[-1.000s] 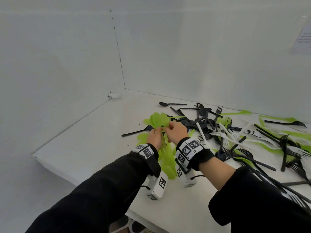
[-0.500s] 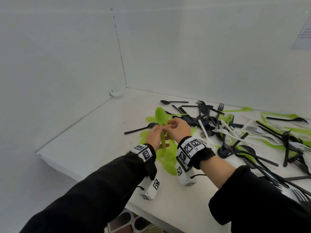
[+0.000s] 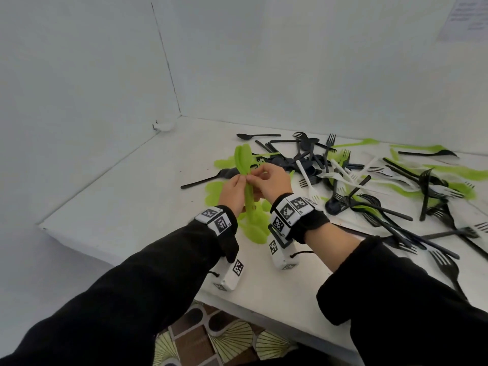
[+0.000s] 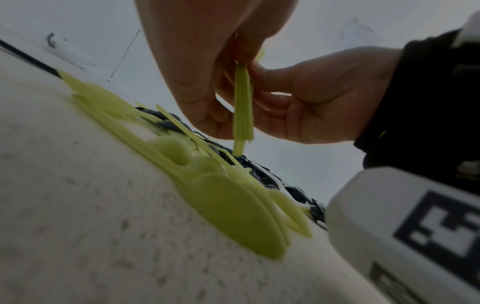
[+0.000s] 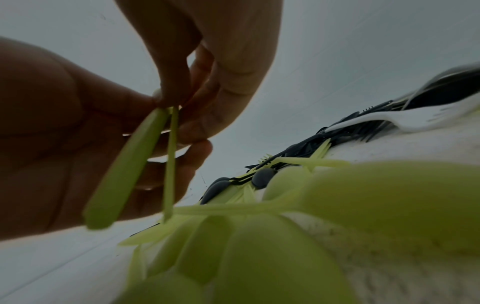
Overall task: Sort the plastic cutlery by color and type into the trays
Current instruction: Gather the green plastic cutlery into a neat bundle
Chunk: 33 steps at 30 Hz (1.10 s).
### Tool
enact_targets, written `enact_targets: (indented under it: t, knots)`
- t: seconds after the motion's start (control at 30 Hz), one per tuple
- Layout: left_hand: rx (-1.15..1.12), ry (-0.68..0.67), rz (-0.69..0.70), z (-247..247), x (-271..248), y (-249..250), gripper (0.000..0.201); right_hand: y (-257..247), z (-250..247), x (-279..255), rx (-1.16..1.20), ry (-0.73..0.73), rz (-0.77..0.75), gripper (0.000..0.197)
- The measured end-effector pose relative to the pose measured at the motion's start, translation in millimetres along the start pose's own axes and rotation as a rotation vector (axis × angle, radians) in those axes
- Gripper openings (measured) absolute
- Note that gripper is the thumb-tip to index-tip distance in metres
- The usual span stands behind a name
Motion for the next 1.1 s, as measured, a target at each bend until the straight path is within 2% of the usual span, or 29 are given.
enact_targets:
  t: [0.07, 0.17, 0.33, 0.6, 0.67, 0.77, 0.87, 0.97, 1.1]
  knots:
    - [-0.005, 0.005, -0.014, 2, -2, 0, 0.029, -4, 0, -6, -0.011, -0.031, -0.028, 0.005]
    - [0.053, 0.033, 0.010, 4, -3, 3, 0.022, -5, -1, -11, -0.027, -0.069, -0.038, 0.018]
    - [0.102, 0.056, 0.045, 4, -7, 8, 0.023, -9, -3, -11, -0.051, -0.050, -0.054, 0.017]
    - [0.237, 0.177, 0.048, -9, -5, 2, 0.025, -5, -10, -16, -0.436, -0.303, 0.005, 0.023]
    - [0.257, 0.227, 0.045, -12, -4, 2, 0.027, 0, -7, -22, -0.597, -0.373, 0.043, 0.022]
    - [0.242, 0.241, 0.035, -14, -2, 1, 0.026, 4, 0, -32, -0.792, -0.543, 0.138, 0.040]
    - [0.232, 0.234, 0.045, -16, -2, 2, 0.026, 5, 9, -37, -0.975, -0.640, 0.152, 0.052]
    - [0.252, 0.223, 0.065, -16, -3, 2, 0.026, 9, 18, -36, -1.062, -0.643, 0.115, 0.047]
    - [0.267, 0.208, 0.087, -15, -3, 3, 0.024, 2, 14, -33, -0.982, -0.612, 0.069, 0.032]
Point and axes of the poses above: each hand's wrist, its own x-axis towards the middle knuckle, its own z-axis out of the palm, y = z × x, the point moved 3 cm from there along x, towards the middle knuckle, and after that the axes turned 11 degrees about x, right-handed, at the moved point
